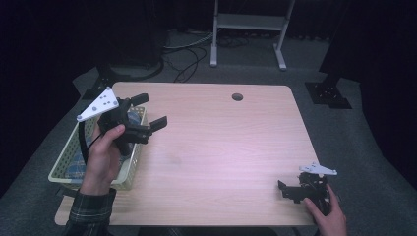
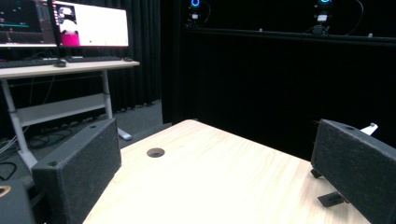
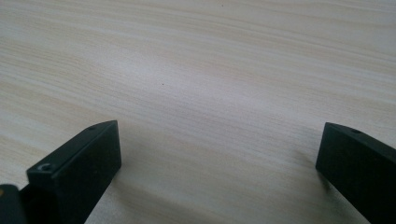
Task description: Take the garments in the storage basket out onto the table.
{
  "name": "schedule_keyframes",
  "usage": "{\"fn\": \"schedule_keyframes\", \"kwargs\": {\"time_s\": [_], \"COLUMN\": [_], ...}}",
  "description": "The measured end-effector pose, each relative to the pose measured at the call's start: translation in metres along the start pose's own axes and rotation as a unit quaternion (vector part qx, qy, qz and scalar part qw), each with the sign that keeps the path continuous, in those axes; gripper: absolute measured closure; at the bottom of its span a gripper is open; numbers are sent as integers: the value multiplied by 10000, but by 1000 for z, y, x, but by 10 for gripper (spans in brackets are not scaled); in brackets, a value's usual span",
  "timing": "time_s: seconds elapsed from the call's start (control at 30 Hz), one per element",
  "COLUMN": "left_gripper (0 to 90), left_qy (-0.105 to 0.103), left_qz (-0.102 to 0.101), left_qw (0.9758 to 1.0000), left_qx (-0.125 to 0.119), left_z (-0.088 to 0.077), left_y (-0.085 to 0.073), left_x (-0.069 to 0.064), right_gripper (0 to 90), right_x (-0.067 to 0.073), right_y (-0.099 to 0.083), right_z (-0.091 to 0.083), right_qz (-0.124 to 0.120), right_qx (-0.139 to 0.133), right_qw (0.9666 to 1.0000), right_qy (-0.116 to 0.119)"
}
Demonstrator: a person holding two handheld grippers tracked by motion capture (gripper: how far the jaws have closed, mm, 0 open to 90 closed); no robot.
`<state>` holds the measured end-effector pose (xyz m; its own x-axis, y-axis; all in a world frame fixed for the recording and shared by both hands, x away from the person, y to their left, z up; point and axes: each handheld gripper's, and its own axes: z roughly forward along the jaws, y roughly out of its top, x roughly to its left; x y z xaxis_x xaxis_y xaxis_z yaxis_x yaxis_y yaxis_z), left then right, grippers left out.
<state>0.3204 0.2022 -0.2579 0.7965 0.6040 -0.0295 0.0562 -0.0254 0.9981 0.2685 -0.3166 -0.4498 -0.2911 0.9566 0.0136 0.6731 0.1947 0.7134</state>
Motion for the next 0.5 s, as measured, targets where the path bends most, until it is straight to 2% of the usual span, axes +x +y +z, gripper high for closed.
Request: {"fn": "schedule_keyframes", "kwargs": {"time_s": [0.37,0.5], "left_gripper": [7,7], "left_qy": [173,333], "left_qz": [7,-21], "left_qw": [9998,9994], "left_qx": [-71,-126], "left_z": [-21,-31], "left_y": [6,7], "left_x": [11,19], "right_gripper": [0,0], "right_x": [0,0], "right_y": [0,0], "right_z": [0,0], "right_qz": [3,2], "right_qx": [0,0], "right_qw": [10000,10000], "right_qy": [0,-1]}}
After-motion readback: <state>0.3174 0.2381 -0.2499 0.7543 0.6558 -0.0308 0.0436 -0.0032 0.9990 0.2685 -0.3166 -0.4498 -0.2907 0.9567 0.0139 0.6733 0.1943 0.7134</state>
